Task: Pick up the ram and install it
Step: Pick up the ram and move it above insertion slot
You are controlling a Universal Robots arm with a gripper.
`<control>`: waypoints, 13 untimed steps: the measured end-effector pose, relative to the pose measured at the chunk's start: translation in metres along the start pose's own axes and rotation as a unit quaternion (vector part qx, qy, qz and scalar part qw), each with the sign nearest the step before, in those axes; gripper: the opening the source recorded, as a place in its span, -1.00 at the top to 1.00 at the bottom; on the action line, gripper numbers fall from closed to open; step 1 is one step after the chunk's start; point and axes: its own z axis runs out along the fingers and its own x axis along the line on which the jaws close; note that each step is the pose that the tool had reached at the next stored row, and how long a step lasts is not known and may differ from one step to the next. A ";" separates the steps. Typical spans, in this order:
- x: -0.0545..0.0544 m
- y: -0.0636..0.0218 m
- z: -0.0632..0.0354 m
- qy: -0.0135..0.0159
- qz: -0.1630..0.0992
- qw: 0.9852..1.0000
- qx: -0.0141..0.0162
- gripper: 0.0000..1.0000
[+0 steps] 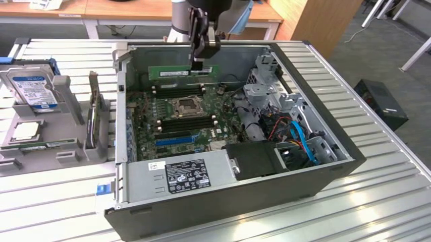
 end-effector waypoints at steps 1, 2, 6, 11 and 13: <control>-0.001 0.0000 0.0001 0.000 0.000 1.000 0.000 0.76; -0.003 -0.0001 0.0002 0.000 0.000 1.000 0.000 0.76; -0.006 -0.0003 0.0004 0.000 0.000 1.000 0.000 0.76; -0.006 -0.0003 0.0005 0.000 0.000 1.000 0.000 0.76; -0.006 -0.0004 0.0016 0.000 0.000 1.000 0.000 0.76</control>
